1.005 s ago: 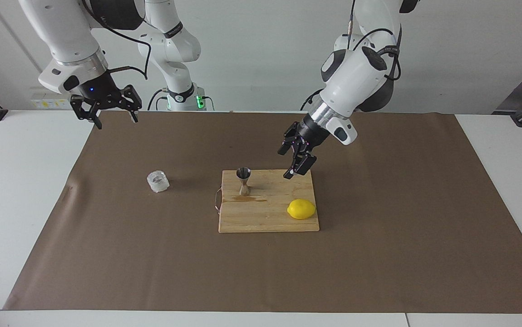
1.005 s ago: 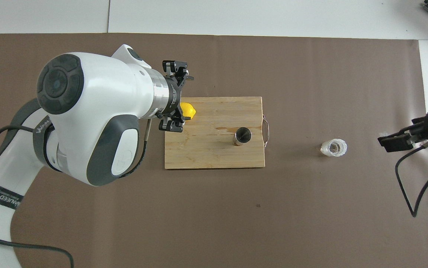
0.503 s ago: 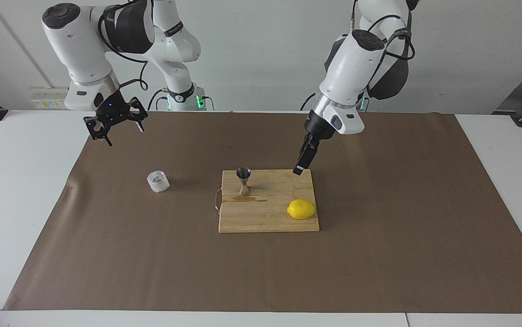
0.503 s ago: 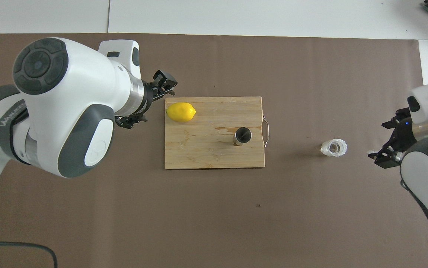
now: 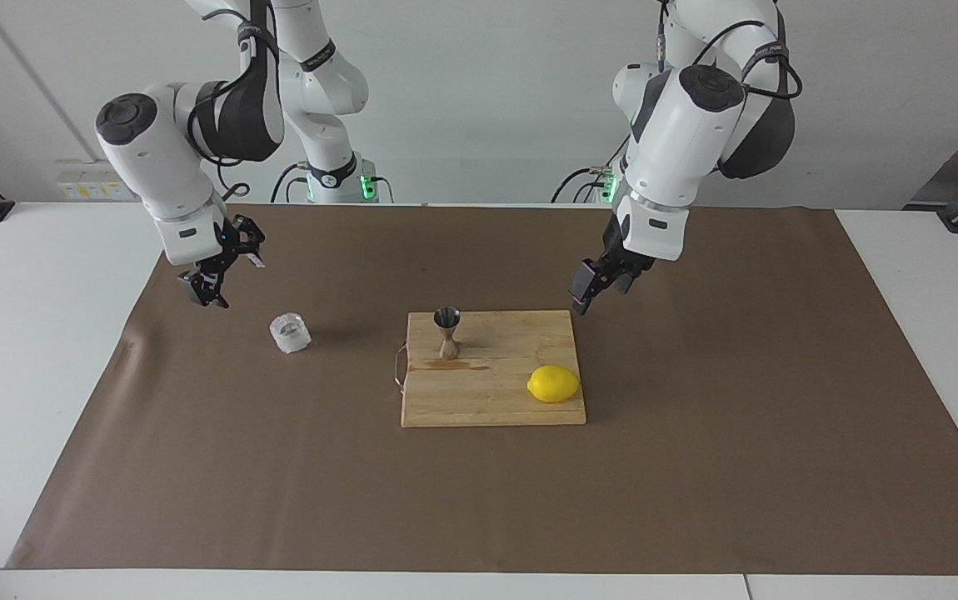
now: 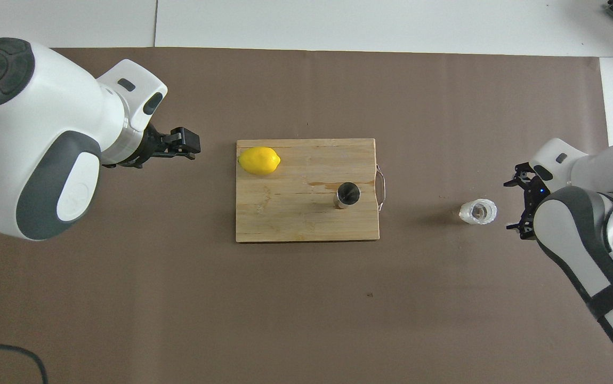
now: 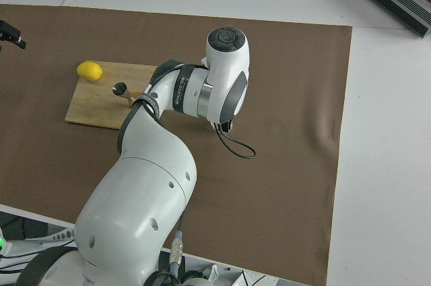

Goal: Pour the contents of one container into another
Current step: 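Grasp the clear cup with the right gripper while the left gripper retreats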

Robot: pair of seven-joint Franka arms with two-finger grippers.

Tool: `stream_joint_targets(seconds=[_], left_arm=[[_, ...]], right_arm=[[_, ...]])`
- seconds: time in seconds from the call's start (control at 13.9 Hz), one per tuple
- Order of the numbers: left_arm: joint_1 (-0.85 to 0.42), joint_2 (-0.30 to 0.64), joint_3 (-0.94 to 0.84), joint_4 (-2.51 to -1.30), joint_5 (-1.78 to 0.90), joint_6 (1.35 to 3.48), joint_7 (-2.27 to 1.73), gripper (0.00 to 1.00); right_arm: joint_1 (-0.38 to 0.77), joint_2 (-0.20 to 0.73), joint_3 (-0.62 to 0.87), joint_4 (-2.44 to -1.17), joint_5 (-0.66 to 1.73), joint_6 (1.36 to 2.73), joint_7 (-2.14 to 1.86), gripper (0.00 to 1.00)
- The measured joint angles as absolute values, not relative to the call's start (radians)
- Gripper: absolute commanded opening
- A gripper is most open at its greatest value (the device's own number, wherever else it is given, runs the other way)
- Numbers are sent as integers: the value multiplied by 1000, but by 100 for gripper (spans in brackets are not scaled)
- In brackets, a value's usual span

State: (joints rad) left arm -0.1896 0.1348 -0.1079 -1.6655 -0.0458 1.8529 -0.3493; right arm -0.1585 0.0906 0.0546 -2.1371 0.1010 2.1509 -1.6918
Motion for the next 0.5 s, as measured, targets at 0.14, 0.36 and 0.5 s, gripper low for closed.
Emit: stream_joint_targets(seconds=[0.14,0.36,0.5], left_arm=[[-123,133,-106,-1666,-45,1844,-249,100],[-65,129,-106,-1666,-24,1842,-129,100],[-26,115,-106,-1666,-20,1832,-59,100]], right_arm=[[-158,103,55,-2168,151,2170,-1764,100],[-167,112,55,-2219,224,2219,-1878,100],[-182,125,53,-2239,273,2259,-1958,100]])
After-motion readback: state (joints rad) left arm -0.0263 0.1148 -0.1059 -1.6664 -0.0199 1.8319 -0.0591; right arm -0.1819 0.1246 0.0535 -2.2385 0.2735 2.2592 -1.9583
